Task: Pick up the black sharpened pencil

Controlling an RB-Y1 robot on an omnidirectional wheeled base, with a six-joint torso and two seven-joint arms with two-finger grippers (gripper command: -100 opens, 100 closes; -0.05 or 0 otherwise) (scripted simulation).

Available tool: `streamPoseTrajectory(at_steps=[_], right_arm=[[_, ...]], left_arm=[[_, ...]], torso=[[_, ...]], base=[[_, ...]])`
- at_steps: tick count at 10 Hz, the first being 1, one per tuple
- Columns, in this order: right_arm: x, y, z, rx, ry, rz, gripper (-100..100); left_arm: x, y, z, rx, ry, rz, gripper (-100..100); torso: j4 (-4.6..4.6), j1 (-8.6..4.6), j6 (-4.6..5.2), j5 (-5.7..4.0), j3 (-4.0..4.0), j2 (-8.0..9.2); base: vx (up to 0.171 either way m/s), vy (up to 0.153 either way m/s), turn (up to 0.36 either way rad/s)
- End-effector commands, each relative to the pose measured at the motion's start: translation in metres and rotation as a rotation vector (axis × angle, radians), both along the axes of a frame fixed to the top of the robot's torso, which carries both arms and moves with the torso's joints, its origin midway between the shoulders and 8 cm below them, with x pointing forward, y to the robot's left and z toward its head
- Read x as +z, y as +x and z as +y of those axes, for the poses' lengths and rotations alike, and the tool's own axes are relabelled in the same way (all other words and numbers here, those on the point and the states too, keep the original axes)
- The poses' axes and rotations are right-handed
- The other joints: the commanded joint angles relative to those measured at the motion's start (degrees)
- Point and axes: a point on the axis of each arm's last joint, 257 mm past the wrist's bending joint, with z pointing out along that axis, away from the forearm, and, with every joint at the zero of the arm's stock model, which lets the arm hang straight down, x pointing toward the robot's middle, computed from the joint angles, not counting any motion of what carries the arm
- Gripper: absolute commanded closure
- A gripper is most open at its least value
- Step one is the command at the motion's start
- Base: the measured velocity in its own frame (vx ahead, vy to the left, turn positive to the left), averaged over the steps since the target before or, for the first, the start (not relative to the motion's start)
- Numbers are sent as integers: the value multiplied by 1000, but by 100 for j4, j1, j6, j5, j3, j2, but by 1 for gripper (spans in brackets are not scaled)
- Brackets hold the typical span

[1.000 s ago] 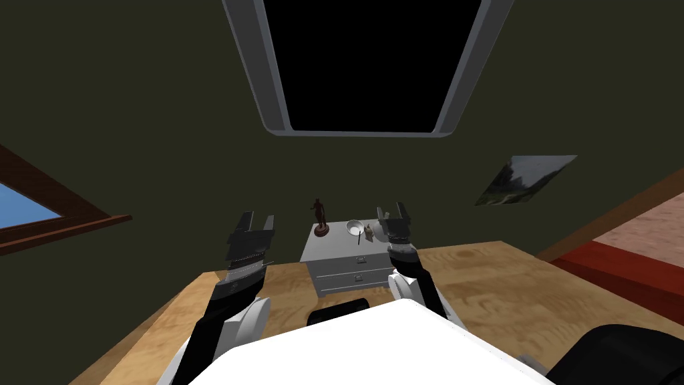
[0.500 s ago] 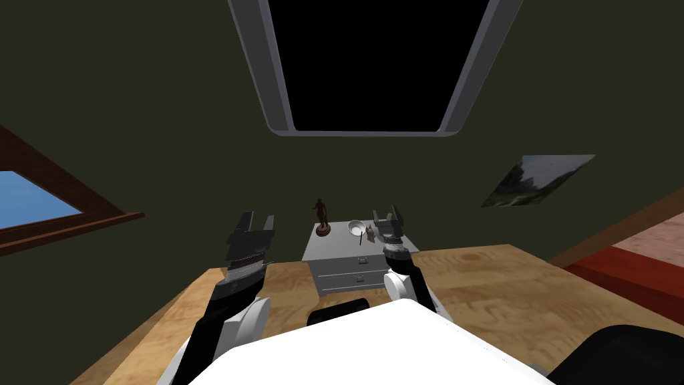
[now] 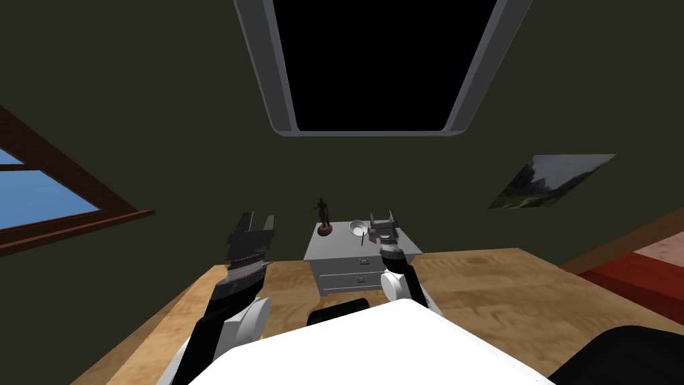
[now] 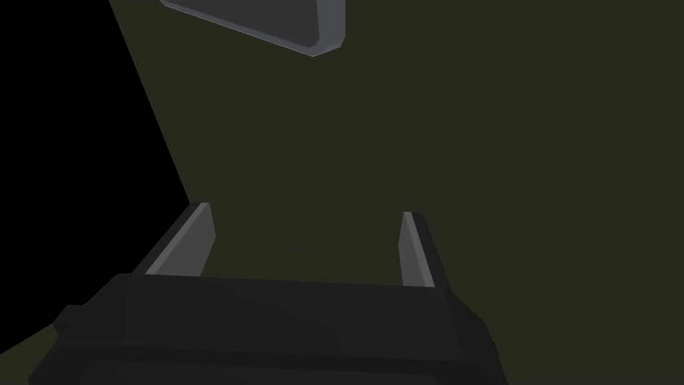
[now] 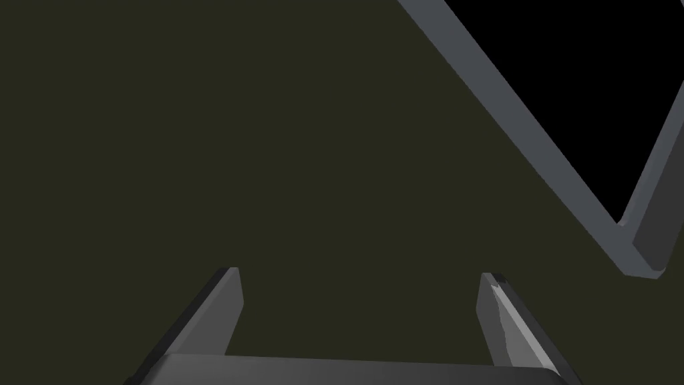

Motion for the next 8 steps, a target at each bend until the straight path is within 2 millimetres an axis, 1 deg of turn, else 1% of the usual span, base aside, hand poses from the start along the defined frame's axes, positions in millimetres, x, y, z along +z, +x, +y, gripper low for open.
streamPoseTrajectory(at_steps=[1, 2, 3, 4, 5, 6, 7, 8], right_arm=[[-15, 6, -2, 41, 69, 21, -100], [-15, 6, -2, 45, 75, 20, -100], [-29, 12, -3, 77, 134, 39, -100], [-38, 17, -3, 105, 187, 49, -100], [-43, 19, -4, 115, 205, 58, -100], [-55, 24, -4, 142, 260, 74, -100], [-58, 24, -5, 148, 271, 78, -100], [-72, 30, -5, 171, 326, 96, -100]], left_arm=[[0, 0, 0, 0, 0, 0, 0], [0, 0, 0, 0, 0, 0, 0], [0, 0, 0, 0, 0, 0, 0], [0, 0, 0, 0, 0, 0, 0], [0, 0, 0, 0, 0, 0, 0], [0, 0, 0, 0, 0, 0, 0], [0, 0, 0, 0, 0, 0, 0], [0, 0, 0, 0, 0, 0, 0]], torso=[[0, 0, 0, 0, 0, 0], [0, 0, -1, 0, 0, 0], [0, -1, 0, 0, 0, 0], [0, 0, -1, 0, 0, 0], [0, 2, -1, 0, 0, -1], [0, 1, 0, 0, 0, 0], [0, 1, -1, 0, 0, 0], [0, 0, 0, 0, 0, 0]], base=[[3, 6, 46], [2, 4, 22], [3, 7, 43], [4, 11, 81], [3, 7, 27], [4, 7, 45], [3, 5, 24], [3, 6, 52]])
